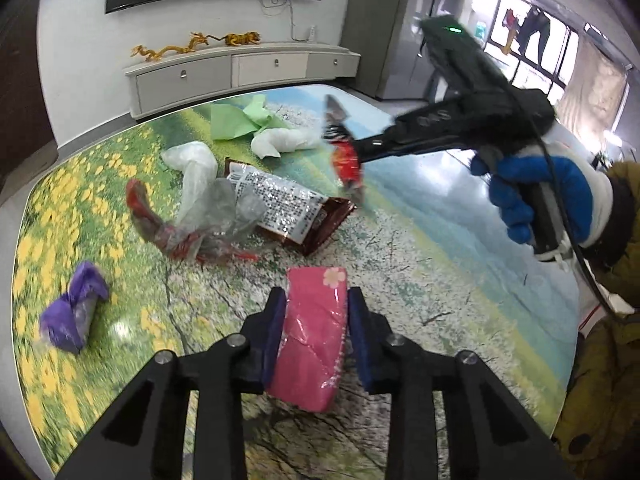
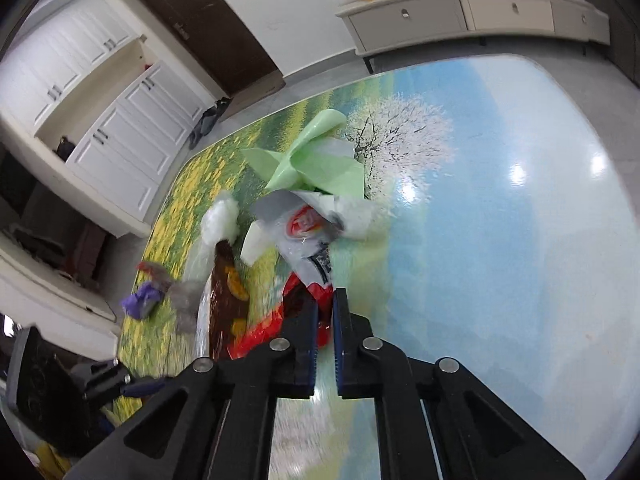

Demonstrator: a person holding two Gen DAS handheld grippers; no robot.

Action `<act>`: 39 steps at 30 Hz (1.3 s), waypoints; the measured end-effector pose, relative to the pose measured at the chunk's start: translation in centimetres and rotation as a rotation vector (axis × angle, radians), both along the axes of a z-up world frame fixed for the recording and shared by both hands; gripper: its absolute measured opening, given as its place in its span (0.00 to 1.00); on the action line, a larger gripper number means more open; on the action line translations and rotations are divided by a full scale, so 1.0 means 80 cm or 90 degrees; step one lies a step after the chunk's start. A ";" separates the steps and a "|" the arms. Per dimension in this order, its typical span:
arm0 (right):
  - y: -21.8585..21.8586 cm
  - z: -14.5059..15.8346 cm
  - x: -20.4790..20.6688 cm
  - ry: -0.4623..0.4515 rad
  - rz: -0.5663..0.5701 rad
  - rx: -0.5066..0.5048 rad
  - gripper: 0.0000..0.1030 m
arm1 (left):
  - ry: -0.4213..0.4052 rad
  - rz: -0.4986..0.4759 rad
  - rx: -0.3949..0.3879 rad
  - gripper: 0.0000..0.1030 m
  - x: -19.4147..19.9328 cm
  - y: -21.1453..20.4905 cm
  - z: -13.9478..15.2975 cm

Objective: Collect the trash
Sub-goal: 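Grasp the pink paper with the left tool while the right tool grasps the red chip bag, then carry both items over the bin and open both tools to drop them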

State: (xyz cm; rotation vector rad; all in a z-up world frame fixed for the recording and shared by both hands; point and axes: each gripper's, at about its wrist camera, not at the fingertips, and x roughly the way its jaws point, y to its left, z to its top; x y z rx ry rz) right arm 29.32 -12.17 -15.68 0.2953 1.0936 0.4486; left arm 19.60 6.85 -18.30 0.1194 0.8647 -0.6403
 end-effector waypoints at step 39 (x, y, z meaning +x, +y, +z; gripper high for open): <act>-0.263 0.100 -0.228 -0.178 -0.098 0.079 0.06 | -0.126 0.130 -0.138 0.28 -0.058 -0.061 0.198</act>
